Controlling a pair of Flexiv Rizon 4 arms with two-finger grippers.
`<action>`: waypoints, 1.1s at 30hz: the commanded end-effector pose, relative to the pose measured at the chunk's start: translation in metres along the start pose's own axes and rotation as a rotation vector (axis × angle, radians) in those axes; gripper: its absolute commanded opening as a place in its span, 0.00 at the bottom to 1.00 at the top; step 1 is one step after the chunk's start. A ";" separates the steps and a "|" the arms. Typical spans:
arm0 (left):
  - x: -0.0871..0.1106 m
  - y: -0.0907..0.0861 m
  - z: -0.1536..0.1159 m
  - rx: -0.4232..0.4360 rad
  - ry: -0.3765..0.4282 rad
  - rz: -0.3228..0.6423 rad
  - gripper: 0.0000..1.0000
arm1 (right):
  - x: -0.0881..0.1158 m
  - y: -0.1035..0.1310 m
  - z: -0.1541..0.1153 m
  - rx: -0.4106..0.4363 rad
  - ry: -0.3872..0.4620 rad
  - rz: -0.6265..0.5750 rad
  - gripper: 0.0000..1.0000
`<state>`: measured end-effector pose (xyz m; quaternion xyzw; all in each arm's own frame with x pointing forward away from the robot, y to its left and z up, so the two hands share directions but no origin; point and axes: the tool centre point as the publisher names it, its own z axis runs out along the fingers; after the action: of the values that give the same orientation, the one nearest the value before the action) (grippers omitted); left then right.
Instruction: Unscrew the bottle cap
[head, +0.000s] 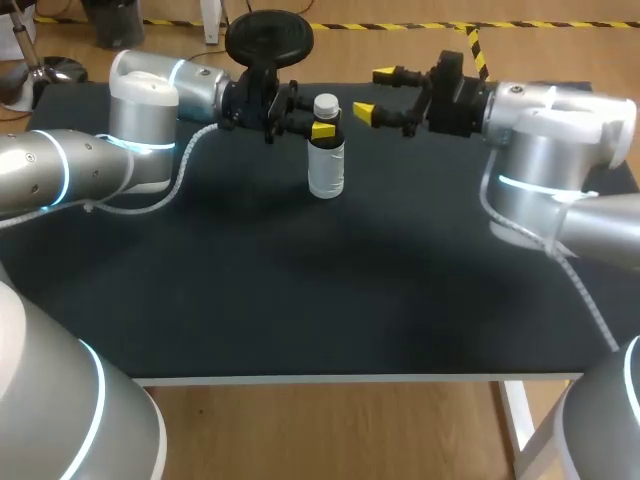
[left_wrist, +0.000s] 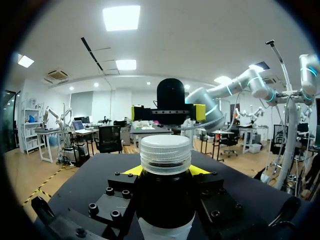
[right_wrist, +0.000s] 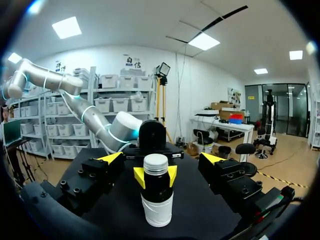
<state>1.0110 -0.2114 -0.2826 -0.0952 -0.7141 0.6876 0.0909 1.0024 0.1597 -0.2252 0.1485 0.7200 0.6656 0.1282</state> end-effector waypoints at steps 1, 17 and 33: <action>0.000 -0.001 0.000 -0.001 -0.001 -0.001 0.00 | 0.002 -0.002 0.016 0.002 -0.023 0.004 1.00; 0.000 -0.001 0.000 -0.001 -0.001 -0.001 0.00 | 0.016 -0.010 0.043 -0.015 -0.083 0.002 1.00; 0.000 -0.001 0.000 -0.001 -0.001 -0.001 0.00 | 0.023 -0.005 0.055 -0.015 -0.167 -0.017 1.00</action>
<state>1.0110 -0.2114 -0.2826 -0.0951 -0.7141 0.6876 0.0909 1.0037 0.2130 -0.2376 0.1721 0.7059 0.6649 0.1733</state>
